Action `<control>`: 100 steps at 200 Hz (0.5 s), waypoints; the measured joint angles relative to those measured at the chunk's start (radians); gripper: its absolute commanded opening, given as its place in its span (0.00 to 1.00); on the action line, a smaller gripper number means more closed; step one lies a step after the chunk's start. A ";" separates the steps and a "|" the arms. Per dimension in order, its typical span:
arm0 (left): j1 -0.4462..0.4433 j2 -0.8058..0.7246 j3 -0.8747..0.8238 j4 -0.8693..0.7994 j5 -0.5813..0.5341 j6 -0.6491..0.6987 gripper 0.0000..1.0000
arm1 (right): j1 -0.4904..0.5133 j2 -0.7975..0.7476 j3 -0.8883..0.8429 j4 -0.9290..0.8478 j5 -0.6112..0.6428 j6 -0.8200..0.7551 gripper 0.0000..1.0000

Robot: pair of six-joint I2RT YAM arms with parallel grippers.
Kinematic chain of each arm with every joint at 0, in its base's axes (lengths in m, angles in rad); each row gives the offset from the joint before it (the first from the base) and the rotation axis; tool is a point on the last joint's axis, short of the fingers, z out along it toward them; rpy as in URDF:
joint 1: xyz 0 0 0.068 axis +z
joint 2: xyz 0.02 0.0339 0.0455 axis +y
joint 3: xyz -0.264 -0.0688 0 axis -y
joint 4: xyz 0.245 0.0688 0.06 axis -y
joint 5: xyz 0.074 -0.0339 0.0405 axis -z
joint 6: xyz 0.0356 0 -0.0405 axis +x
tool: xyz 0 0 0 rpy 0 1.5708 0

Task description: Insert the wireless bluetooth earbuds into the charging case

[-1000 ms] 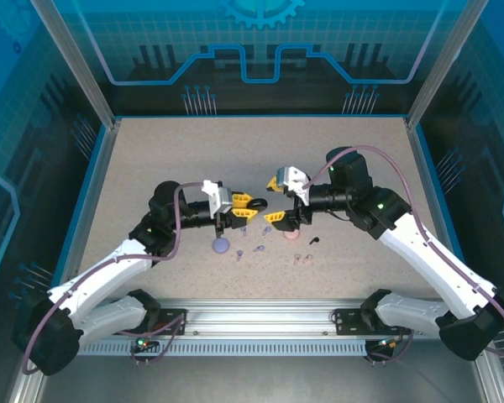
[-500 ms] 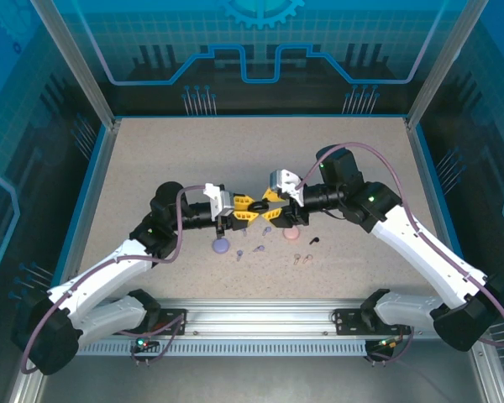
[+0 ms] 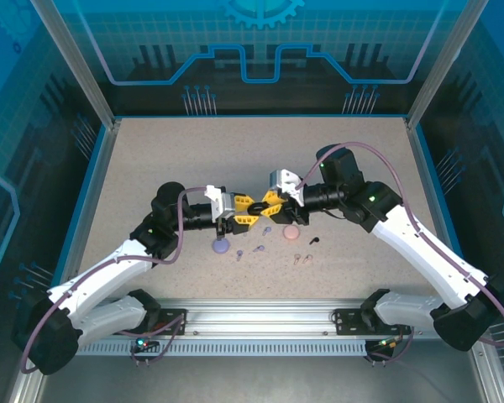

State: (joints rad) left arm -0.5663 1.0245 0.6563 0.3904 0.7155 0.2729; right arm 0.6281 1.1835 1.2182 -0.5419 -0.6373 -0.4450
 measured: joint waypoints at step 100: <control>-0.006 0.003 0.000 0.002 -0.001 -0.001 0.28 | 0.001 -0.005 0.000 0.005 -0.008 0.011 0.25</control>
State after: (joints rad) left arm -0.5724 1.0275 0.6563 0.3920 0.7147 0.2722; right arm 0.6289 1.1786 1.2182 -0.5369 -0.6453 -0.4343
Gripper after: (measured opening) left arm 0.301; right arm 0.252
